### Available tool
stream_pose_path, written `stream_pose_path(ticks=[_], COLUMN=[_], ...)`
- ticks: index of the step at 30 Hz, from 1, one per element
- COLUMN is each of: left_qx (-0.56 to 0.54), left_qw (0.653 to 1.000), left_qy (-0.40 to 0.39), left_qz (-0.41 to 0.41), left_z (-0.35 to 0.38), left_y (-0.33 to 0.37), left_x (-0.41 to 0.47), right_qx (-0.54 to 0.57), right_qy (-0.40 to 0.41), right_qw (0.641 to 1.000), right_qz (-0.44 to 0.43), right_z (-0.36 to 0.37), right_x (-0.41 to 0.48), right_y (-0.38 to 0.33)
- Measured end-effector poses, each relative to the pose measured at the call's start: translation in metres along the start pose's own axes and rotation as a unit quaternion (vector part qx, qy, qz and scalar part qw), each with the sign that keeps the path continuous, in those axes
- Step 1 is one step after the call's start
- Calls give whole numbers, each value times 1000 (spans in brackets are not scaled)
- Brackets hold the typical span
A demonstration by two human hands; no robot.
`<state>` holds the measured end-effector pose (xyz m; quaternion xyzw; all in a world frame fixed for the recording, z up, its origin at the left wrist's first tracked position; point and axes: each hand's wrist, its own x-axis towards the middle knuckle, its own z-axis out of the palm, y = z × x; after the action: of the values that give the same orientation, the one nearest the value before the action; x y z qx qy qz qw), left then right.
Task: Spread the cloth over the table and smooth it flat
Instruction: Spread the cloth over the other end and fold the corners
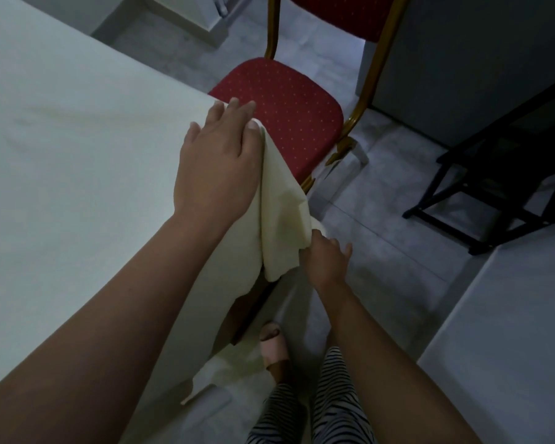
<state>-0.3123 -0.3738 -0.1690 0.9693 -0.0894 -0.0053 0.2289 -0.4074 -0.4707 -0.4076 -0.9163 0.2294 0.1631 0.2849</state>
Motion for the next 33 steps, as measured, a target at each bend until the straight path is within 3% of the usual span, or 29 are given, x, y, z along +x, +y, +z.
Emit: stream_pose_path(ticks=[7,13,19,24,28,33], left_qx=[13,10,17,-10,-126,-46], left_qw=[1000,1000,999,1000,992,998], left_qy=[4,11,15,-1,-15,19], left_qz=[13,24,33,22,-7,-46], left_z=[2,2,2,1,-14,-46], left_y=[0,-1,-2,-3,-7,-52], left_x=[0,-1,1,1,-20,-90], right_qx=[34,180,232,208,173,102], right_qy=[31,189,233,236,204,176], right_qw=[999,964,943,949,961,969], right_qz=[15,-42,-51,-41,-76,-140], right_z=[-15,-43,-67,-72,-98,-139], right_x=[-23,-70,-60,-59,-67,-107], right_y=[-17,-68,-114,-114,-112,-136])
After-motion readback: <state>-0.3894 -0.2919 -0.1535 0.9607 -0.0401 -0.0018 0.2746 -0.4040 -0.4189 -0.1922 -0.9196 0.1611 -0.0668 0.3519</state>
